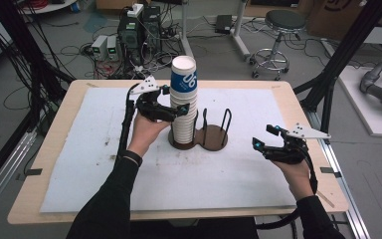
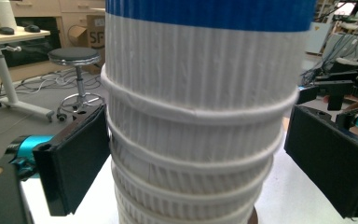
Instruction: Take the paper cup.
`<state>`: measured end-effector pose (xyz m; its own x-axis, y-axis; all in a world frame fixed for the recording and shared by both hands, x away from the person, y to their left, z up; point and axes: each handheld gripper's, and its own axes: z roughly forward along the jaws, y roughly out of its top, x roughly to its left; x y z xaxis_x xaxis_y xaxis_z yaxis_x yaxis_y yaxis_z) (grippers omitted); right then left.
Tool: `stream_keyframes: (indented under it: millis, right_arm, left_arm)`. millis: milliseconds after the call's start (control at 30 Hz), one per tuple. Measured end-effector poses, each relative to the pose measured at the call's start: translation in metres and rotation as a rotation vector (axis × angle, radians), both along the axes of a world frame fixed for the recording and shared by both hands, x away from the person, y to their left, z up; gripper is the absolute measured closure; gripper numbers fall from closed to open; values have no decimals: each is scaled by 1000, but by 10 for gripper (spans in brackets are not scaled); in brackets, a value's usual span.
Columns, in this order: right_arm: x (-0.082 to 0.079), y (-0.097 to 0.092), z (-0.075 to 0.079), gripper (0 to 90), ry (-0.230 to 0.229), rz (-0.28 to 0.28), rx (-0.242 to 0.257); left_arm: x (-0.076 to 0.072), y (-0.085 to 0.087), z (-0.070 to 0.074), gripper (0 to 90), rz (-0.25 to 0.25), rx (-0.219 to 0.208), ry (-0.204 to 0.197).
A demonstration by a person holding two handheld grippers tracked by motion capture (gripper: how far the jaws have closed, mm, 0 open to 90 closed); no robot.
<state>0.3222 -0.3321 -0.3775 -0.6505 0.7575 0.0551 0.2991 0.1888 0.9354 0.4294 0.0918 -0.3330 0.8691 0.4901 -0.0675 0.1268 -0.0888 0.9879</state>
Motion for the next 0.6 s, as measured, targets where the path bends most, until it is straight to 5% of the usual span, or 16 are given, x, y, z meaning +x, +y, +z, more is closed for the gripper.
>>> stream_keyframes:
  millis: [600]
  right_arm:
    - [-1, 5, 2, 211, -4, 17, 0]
  left_arm:
    - [7, -10, 4, 107, 1, 47, 6]
